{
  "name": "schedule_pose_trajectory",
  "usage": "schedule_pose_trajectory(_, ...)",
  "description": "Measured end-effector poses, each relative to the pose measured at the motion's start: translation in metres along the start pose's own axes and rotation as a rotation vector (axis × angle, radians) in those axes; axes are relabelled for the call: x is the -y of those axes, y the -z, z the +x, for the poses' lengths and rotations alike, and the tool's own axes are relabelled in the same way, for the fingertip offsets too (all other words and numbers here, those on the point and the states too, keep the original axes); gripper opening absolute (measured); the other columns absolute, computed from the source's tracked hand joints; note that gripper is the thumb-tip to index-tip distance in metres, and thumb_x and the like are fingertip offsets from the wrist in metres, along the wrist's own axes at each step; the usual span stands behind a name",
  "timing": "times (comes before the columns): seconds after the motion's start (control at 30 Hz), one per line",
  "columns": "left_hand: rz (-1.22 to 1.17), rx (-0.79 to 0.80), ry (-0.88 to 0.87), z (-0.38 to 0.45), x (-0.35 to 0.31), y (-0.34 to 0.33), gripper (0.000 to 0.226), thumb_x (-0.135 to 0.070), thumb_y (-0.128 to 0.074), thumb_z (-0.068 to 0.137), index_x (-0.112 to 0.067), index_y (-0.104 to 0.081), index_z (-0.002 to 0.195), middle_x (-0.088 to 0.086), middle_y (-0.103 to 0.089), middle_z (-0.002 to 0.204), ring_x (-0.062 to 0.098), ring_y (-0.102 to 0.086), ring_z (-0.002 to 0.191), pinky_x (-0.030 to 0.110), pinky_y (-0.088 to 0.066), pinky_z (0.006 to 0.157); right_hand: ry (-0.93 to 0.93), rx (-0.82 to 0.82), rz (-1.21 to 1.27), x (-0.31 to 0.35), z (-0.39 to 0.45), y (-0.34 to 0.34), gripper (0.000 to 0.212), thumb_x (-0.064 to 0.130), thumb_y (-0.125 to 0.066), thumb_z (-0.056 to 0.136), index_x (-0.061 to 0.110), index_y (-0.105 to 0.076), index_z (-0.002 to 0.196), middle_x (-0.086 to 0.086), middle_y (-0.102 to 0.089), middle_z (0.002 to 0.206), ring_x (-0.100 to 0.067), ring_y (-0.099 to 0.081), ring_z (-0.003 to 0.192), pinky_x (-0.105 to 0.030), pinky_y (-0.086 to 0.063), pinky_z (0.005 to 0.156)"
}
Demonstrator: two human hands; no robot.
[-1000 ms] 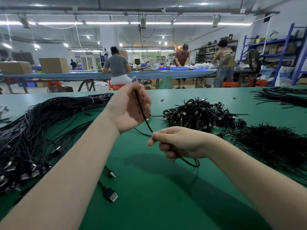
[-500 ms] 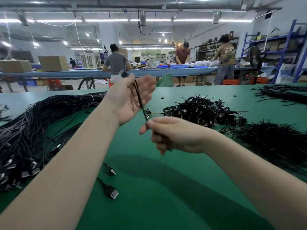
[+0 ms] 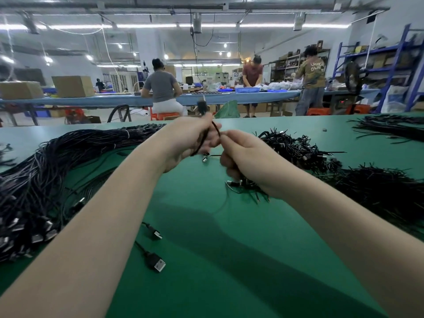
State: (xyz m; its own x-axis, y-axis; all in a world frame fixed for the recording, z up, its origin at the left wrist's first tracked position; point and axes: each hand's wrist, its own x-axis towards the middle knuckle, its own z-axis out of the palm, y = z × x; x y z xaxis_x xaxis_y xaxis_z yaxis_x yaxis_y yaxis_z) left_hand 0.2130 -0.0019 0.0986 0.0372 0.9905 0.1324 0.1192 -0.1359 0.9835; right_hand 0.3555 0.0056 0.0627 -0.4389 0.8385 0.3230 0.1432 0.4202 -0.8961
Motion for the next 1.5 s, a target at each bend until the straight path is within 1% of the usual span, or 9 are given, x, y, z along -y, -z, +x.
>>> schedule_pose_trajectory(0.2,-0.599,0.068,-0.099,-0.009,-0.016,0.011,0.041,-0.033,-0.036,0.103,-0.014,-0.071,0.092,-0.004,-0.072,0.074,0.007,-0.068,0.065,0.018,-0.052,0.058,-0.234,0.405,0.109,-0.038,-0.009,-0.008,0.031,0.036,-0.037,0.103,0.023,-0.061,0.088,0.008,-0.046,0.059,-0.010,-0.043,0.051,-0.022,-0.038,0.053)
schedule_pose_trajectory(0.33,-0.340,0.263,-0.040,-0.012,-0.010,0.022,0.042,-0.034,-0.047,0.096,-0.020,-0.072,0.065,-0.009,-0.048,0.053,0.006,-0.046,0.044,0.016,-0.040,0.044,-0.314,0.170,-0.079,-0.045,-0.003,0.012,0.033,0.043,-0.050,0.096,0.017,-0.062,0.079,0.005,-0.040,0.056,-0.009,-0.039,0.047,-0.022,-0.039,0.046)
schedule_pose_trajectory(0.5,0.412,0.308,0.168,-0.003,0.016,0.009,0.043,-0.036,-0.037,0.103,-0.011,-0.071,0.093,0.000,-0.071,0.070,0.010,-0.060,0.052,0.017,-0.041,0.045,-0.163,-0.140,-0.268,-0.022,0.005,0.042,0.035,0.047,-0.052,0.093,0.018,-0.067,0.080,0.001,-0.043,0.060,-0.016,-0.035,0.052,-0.025,-0.030,0.047)
schedule_pose_trajectory(0.6,0.258,0.166,0.136,0.001,0.024,-0.005,0.037,-0.038,-0.035,0.103,-0.013,-0.062,0.109,0.000,-0.075,0.089,0.011,-0.071,0.076,0.017,-0.050,0.057,-0.079,-0.065,-0.149,-0.004,0.005,0.030,0.031,0.031,-0.041,0.101,0.016,-0.063,0.086,0.003,-0.043,0.062,-0.007,-0.036,0.041,-0.022,-0.030,0.042)
schedule_pose_trajectory(0.87,-0.488,-0.039,-0.039,0.002,0.007,-0.005,0.047,-0.040,-0.026,0.104,-0.016,-0.066,0.099,-0.008,-0.071,0.073,0.004,-0.067,0.066,0.015,-0.049,0.059,-0.088,0.114,0.056,-0.018,-0.002,-0.005,0.029,0.029,-0.046,0.100,0.014,-0.067,0.086,0.008,-0.053,0.056,-0.010,-0.049,0.047,-0.023,-0.046,0.052)
schedule_pose_trajectory(1.03,-0.559,0.039,-0.070,0.001,0.006,-0.010,0.034,-0.032,-0.031,0.105,-0.017,-0.056,0.089,-0.010,-0.037,0.055,0.006,-0.039,0.049,0.016,-0.032,0.050,-0.162,0.049,0.037,-0.036,-0.001,0.002,0.034,0.042,-0.052,0.095,0.019,-0.069,0.078,0.006,-0.065,0.063,-0.011,-0.060,0.057,-0.025,-0.047,0.061)
schedule_pose_trajectory(1.17,-0.601,0.052,-0.011,0.003,0.011,-0.011,0.030,-0.031,-0.034,0.104,-0.017,-0.049,0.082,-0.010,-0.041,0.053,0.003,-0.039,0.044,0.013,-0.028,0.041,-0.190,-0.032,0.098,-0.035,0.005,0.013,0.029,0.038,-0.046,0.099,0.021,-0.069,0.093,0.004,-0.074,0.086,-0.012,-0.065,0.076,-0.029,-0.051,0.073)
schedule_pose_trajectory(1.3,-0.501,0.058,0.114,0.005,0.026,-0.018,0.031,-0.031,-0.036,0.104,-0.014,-0.053,0.083,-0.005,-0.051,0.057,0.007,-0.050,0.050,0.014,-0.039,0.042,-0.239,-0.014,0.232,-0.032,0.007,0.015,0.026,0.039,-0.053,0.096,0.017,-0.065,0.092,0.007,-0.071,0.072,-0.013,-0.069,0.072,-0.038,-0.054,0.085)
schedule_pose_trajectory(1.5,-0.182,-0.037,0.170,0.008,0.034,-0.022,0.034,-0.033,-0.042,0.102,-0.016,-0.061,0.080,-0.002,-0.058,0.066,0.011,-0.056,0.057,0.022,-0.046,0.054,-0.303,-0.089,0.291,-0.047,0.005,0.009,0.021,0.026,-0.058,0.095,0.010,-0.066,0.106,0.003,-0.065,0.073,-0.008,-0.056,0.053,-0.030,-0.057,0.071)
